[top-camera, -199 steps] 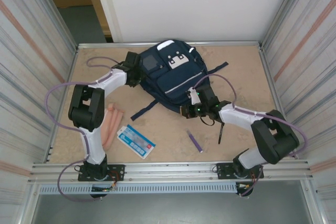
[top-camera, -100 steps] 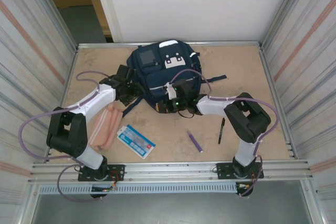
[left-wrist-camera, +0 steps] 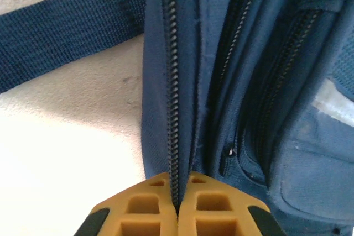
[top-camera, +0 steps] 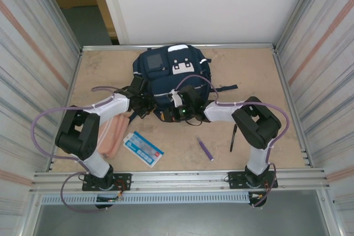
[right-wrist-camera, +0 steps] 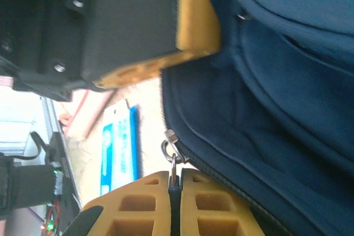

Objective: Pack books, pencil case, and school supplies into a backpack

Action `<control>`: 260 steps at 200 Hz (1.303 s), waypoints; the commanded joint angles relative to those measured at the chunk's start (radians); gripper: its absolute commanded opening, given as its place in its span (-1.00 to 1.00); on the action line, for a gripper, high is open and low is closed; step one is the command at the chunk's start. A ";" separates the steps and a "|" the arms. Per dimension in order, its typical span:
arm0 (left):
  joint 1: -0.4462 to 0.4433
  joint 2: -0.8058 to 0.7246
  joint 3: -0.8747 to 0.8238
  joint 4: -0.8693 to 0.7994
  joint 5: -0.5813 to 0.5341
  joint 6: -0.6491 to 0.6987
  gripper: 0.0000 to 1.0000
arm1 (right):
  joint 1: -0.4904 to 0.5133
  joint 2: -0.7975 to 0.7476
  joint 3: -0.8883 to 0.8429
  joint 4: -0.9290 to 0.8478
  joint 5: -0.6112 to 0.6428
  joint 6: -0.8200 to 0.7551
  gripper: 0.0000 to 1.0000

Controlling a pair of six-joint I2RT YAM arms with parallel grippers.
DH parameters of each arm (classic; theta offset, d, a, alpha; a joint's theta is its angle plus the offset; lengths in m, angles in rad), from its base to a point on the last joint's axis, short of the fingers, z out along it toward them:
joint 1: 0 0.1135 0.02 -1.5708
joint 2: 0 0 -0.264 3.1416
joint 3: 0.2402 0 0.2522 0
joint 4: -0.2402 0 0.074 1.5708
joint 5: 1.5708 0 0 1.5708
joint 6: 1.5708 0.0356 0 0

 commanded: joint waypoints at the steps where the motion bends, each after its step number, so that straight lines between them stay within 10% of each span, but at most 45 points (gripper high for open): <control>1: 0.051 0.011 0.031 0.031 -0.026 0.059 -1.00 | -0.060 -0.089 0.025 -0.250 0.016 -0.139 -1.00; 66: 0.159 0.146 0.208 0.022 0.072 0.381 -1.00 | -0.265 -0.246 -0.141 -0.484 0.321 -0.269 -1.00; 142: 0.217 0.327 0.575 -0.017 0.018 0.436 -0.40 | -0.117 -0.160 -0.018 -0.331 0.180 -0.209 -1.00; 221: 0.072 -0.063 0.183 -0.238 0.105 0.328 0.46 | -0.014 0.023 0.147 -0.101 0.060 -0.093 -1.00; 260: 0.002 -0.058 0.148 -0.231 -0.053 0.236 0.46 | 0.019 0.050 0.134 -0.044 0.060 -0.098 -1.00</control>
